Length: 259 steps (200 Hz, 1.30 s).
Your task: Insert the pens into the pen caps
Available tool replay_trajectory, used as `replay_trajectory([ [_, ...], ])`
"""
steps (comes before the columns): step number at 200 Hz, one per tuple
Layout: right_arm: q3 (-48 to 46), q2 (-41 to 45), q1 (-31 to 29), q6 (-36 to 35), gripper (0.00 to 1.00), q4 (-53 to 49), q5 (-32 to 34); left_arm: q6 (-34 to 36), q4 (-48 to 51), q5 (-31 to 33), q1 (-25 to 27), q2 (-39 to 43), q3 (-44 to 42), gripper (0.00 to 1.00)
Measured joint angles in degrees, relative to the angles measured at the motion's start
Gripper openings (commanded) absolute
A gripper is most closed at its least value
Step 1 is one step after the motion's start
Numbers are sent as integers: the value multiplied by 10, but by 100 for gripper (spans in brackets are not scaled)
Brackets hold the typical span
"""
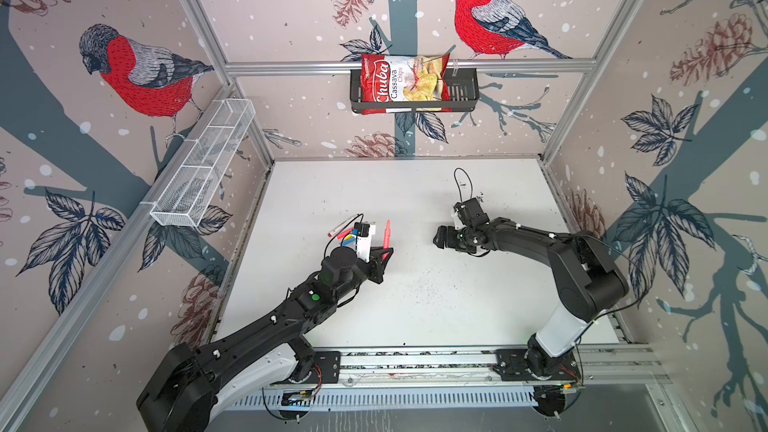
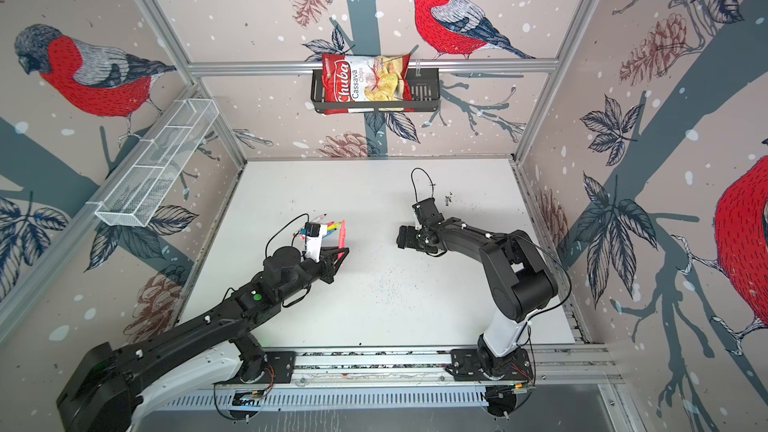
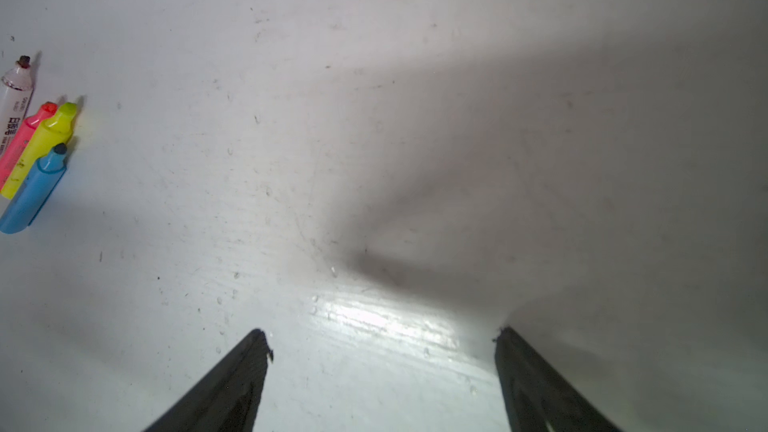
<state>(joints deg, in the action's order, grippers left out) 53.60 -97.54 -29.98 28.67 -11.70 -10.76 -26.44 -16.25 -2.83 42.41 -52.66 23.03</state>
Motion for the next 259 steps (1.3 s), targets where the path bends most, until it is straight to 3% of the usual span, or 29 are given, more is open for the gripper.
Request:
replay_trajectory([
  [174, -30, 61, -15, 2, 87, -30, 29, 0, -1, -1, -1, 0, -3, 0],
  [259, 9, 76, -12, 2, 84, -81, 88, 0, 0, -2, -1, -6, 3, 0],
])
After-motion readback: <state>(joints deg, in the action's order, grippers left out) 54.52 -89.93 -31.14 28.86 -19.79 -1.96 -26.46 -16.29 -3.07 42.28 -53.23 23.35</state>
